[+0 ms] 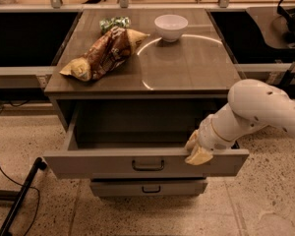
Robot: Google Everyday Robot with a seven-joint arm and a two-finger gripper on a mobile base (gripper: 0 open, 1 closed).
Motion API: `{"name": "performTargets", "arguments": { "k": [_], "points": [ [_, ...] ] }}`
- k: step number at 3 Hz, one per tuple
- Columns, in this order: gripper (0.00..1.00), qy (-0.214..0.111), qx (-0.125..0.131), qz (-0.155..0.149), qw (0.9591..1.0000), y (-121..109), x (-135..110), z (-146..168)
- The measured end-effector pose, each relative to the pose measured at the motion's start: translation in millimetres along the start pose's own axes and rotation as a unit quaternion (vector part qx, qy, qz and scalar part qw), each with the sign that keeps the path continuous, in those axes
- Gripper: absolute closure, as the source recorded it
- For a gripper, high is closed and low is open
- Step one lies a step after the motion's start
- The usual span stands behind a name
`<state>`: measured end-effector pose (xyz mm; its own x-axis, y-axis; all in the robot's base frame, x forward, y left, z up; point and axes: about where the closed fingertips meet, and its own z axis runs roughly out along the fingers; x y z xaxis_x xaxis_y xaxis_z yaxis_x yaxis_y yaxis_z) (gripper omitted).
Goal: Open top drawer
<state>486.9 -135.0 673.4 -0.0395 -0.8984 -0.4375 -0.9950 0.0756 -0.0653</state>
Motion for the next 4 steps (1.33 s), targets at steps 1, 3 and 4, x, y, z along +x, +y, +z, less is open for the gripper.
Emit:
{"name": "performTargets", "arguments": {
  "k": [1, 3, 4],
  "points": [
    [1.00, -0.005, -0.003, 0.002, 1.0000, 4.5, -0.1, 0.3],
    [1.00, -0.031, -0.007, 0.013, 0.9994, 36.5, -5.5, -6.1],
    [1.00, -0.031, -0.007, 0.013, 0.9994, 36.8, -3.8, -7.0]
  ]
}}
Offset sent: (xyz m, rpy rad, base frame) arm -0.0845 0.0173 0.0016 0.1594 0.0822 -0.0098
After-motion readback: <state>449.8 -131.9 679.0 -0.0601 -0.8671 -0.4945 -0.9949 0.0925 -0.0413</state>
